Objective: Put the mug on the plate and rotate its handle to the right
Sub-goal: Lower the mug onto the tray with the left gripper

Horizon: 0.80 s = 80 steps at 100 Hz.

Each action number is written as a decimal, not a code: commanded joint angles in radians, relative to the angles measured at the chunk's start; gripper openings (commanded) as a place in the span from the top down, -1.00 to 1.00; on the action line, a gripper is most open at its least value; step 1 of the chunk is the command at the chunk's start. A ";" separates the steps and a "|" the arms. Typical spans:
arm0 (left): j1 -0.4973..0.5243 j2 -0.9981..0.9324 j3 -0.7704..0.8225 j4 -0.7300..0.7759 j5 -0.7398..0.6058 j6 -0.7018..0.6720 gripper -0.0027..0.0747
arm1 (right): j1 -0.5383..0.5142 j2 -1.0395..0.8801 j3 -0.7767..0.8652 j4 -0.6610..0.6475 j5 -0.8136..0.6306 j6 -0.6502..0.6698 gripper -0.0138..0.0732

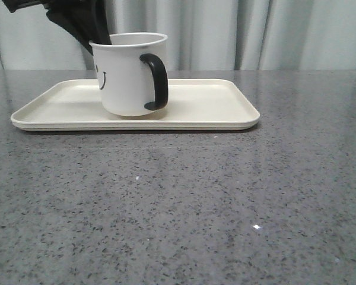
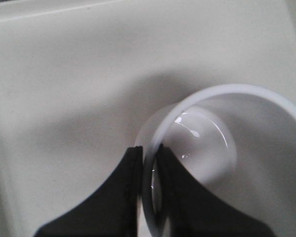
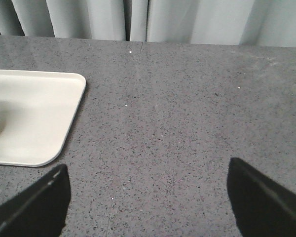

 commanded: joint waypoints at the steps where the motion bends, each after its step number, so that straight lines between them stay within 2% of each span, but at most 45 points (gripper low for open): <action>1: -0.009 -0.043 -0.035 -0.006 -0.039 -0.010 0.98 | -0.005 0.012 -0.032 -0.001 -0.081 0.000 -0.78; 80: -0.009 -0.024 -0.035 -0.006 -0.020 -0.010 0.98 | -0.005 0.012 -0.032 -0.001 -0.081 0.000 -0.78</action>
